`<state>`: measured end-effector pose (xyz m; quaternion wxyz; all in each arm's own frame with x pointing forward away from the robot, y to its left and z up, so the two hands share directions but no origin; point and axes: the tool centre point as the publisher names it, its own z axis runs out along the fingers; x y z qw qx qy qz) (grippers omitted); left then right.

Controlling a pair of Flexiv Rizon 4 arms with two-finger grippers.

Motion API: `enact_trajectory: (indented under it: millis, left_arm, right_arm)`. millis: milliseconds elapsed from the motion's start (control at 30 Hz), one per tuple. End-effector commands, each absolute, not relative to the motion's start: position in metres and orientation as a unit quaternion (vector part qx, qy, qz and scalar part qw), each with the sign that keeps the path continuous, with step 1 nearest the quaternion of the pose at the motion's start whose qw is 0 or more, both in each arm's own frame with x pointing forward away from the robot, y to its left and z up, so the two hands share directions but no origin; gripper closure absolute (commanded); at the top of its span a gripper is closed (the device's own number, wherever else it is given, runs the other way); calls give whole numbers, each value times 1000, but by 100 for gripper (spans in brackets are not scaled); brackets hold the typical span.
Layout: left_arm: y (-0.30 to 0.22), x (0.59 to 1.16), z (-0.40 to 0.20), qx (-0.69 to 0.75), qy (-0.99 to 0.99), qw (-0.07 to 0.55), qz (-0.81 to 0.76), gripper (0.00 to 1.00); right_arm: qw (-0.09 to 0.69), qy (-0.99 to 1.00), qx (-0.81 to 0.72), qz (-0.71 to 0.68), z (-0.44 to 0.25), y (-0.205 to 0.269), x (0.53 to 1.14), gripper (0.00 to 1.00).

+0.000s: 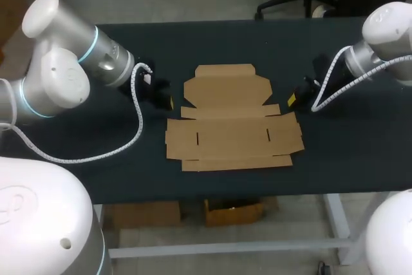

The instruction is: Assemble the packaging by folding the flat box into shape, placing the metal phone stand inside, and closing the box properly

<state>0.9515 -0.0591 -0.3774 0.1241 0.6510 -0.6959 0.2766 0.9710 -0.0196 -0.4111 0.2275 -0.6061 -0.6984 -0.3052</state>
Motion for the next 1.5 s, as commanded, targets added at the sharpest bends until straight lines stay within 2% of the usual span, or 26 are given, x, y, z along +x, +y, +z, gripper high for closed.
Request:
enact_trajectory:
  millis: [33,1500]
  left_arm:
    - [-60,953,-378,652,-696,124,274,100]
    - [-72,962,-405,662,-692,121,261,100]
  right_arm:
    - [217,-699,-613,-296,-409,-15,967,100]
    - [211,-694,-626,-285,-427,-7,977,100]
